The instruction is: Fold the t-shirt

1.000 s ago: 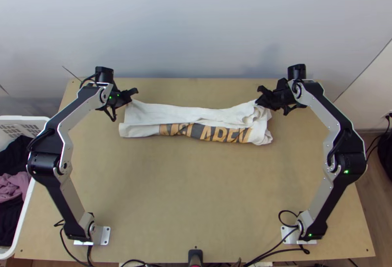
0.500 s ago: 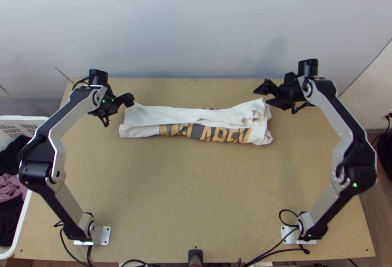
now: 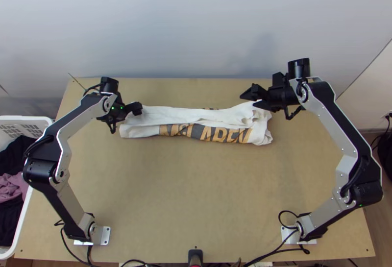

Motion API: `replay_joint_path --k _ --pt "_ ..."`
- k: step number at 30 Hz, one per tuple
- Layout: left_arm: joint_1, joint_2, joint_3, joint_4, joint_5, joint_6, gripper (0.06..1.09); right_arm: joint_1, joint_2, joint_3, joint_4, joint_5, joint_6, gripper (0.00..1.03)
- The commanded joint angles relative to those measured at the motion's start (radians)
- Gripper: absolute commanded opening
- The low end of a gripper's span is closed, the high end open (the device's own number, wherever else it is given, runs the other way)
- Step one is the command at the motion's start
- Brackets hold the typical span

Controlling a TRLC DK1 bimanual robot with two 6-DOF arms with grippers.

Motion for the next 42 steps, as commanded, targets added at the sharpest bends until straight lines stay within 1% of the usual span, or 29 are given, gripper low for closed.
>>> replay_joint_path --k 1,4,8,9,11,12,17,18,20,25,29,36,39,41,42 --pt "-0.034 0.052 0.029 0.002 -0.01 -0.004 0.97 0.031 -0.015 -0.008 -0.006 -0.004 -0.002 0.99" --pt "-0.046 0.075 0.035 -0.009 -0.021 -0.005 0.94 0.031 -0.015 -0.003 -0.006 -0.004 -0.002 0.99" --pt "-0.057 0.089 0.035 -0.015 -0.035 -0.004 0.94 0.033 -0.014 0.003 -0.006 -0.004 0.0 0.99" --pt "-0.058 0.092 0.033 -0.017 -0.036 -0.005 0.91 0.036 -0.014 0.006 -0.006 -0.004 0.0 0.99" --pt "-0.063 0.092 0.029 -0.017 -0.042 -0.008 0.81 0.041 -0.014 0.012 -0.006 -0.004 0.0 0.99" --pt "-0.066 0.092 0.029 -0.017 -0.045 -0.01 0.75 0.045 -0.012 0.017 -0.006 -0.004 0.0 0.99" --pt "-0.095 0.09 0.024 -0.017 -0.094 -0.008 0.39 0.068 -0.003 0.044 -0.008 -0.004 0.003 0.99" --pt "-0.101 0.089 0.023 -0.017 -0.101 -0.005 0.3 0.074 -0.001 0.049 -0.008 -0.004 0.003 0.99" --pt "-0.116 0.087 0.023 -0.017 -0.139 0.008 0.09 0.083 0.003 0.058 -0.009 -0.005 0.003 0.99" --pt "-0.147 0.052 0.009 -0.044 -0.139 0.021 0.09 0.119 0.019 0.063 -0.011 -0.005 0.0 0.99" --pt "-0.149 -0.012 0.027 -0.053 -0.133 0.005 0.09 0.159 0.054 0.061 -0.011 -0.005 -0.017 0.99" --pt "-0.149 -0.104 0.122 -0.122 -0.12 -0.005 0.09 0.217 0.173 0.054 -0.011 -0.004 -0.062 0.99" --pt "-0.147 -0.127 0.187 -0.176 -0.097 -0.018 0.09 0.246 0.221 0.06 -0.005 -0.004 -0.078 0.99" --pt "-0.153 -0.14 0.228 -0.202 -0.071 -0.022 0.09 0.251 0.269 0.06 -0.001 0.001 -0.103 0.99" --pt "-0.161 -0.144 0.25 -0.211 -0.067 -0.03 0.09 0.249 0.295 0.061 -0.001 0.001 -0.101 0.99"
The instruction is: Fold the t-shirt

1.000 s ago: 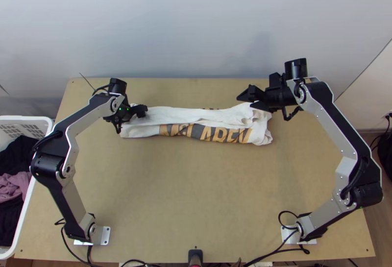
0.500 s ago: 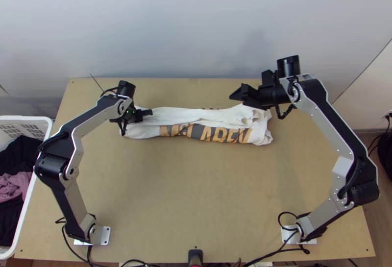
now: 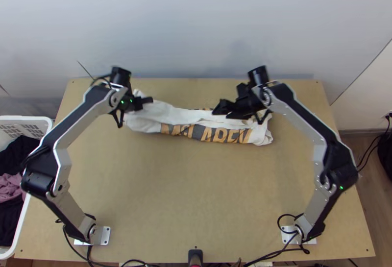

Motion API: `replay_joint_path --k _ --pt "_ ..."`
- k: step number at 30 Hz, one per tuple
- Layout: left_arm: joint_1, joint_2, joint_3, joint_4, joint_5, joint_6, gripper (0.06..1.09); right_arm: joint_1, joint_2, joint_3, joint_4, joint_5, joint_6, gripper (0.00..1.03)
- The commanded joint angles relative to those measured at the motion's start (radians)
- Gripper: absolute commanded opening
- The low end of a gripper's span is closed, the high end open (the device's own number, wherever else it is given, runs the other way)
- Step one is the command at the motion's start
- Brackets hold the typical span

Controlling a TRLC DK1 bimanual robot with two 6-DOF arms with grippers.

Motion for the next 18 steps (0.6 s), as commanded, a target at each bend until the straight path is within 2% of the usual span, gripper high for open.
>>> replay_joint_path --k 1,6,18 --pt "-0.018 -0.057 0.139 -0.085 0.052 -0.029 0.09 0.037 0.139 0.004 0.006 0.006 -0.04 0.99" --pt "-0.044 -0.06 0.26 -0.134 0.134 -0.064 0.09 0.055 0.182 -0.002 0.008 0.018 -0.055 0.99" --pt "-0.11 -0.031 0.297 -0.145 0.135 -0.064 0.09 0.072 0.24 -0.048 0.021 0.061 -0.08 0.99"
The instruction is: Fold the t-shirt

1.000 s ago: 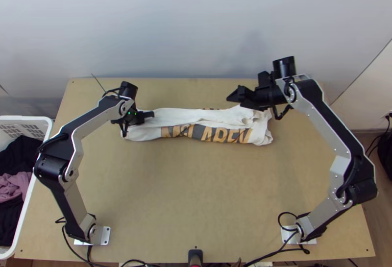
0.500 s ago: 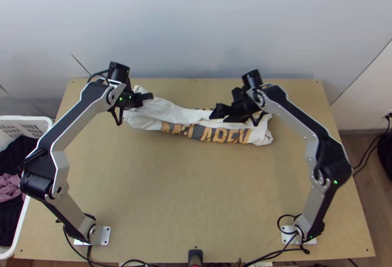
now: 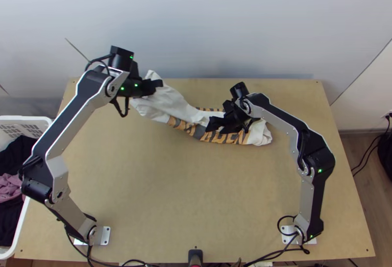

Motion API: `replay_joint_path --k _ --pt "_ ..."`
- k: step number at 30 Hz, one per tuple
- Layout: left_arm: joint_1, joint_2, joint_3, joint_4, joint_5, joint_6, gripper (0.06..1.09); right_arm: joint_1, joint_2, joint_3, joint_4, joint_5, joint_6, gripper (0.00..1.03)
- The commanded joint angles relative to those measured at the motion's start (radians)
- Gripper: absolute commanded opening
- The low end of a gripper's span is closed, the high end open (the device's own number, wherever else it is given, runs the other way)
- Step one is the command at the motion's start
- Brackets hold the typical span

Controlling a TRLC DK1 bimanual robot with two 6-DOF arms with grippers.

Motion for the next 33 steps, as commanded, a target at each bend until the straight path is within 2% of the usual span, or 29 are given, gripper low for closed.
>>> replay_joint_path --k 1,5,9,14,21,26,33 --pt "-0.013 0.006 0.017 -0.007 0.009 -0.004 0.09 0.006 0.026 -0.024 0.004 0.019 -0.001 0.99" --pt "0.027 -0.012 -0.004 -0.008 0.009 0.0 0.09 -0.019 -0.05 -0.028 0.0 0.016 0.012 0.99" --pt "0.107 -0.037 -0.043 -0.008 0.018 0.016 0.09 -0.047 -0.161 0.004 -0.009 0.003 0.061 0.99" --pt "0.222 -0.071 -0.086 -0.008 0.064 0.045 0.09 -0.1 -0.265 0.082 -0.028 -0.06 0.133 0.99" --pt "0.352 -0.121 -0.159 -0.008 0.095 0.114 0.09 -0.18 -0.362 0.101 -0.08 -0.069 0.133 0.99" --pt "0.458 -0.149 -0.187 -0.008 0.172 0.149 0.09 -0.237 -0.42 0.071 -0.098 -0.069 0.134 0.99" --pt "0.366 -0.158 -0.122 -0.008 0.198 0.135 0.09 -0.249 -0.458 0.035 -0.103 -0.067 0.144 0.99"
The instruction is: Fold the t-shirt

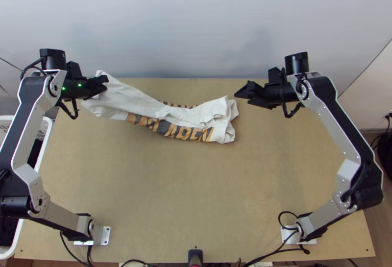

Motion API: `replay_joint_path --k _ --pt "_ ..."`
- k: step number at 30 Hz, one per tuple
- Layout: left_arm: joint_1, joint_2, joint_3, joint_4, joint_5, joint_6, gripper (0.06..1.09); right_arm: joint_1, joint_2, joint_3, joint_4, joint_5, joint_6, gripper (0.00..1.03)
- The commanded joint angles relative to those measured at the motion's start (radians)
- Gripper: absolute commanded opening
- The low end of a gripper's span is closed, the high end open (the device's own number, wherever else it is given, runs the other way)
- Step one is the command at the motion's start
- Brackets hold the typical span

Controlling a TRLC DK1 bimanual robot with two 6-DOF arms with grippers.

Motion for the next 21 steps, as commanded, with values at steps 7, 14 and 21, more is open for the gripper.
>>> replay_joint_path --k 7,14,21 --pt "-0.312 0.052 0.108 -0.004 0.028 -0.024 0.09 -0.048 -0.047 -0.049 -0.006 -0.002 0.01 0.99" --pt "-0.533 0.196 0.251 0.006 -0.004 -0.032 0.09 -0.06 -0.054 -0.08 -0.006 -0.002 0.009 0.99" --pt "-0.676 0.329 0.366 0.03 -0.049 -0.035 0.09 -0.067 -0.048 -0.1 -0.006 0.0 0.009 0.99"
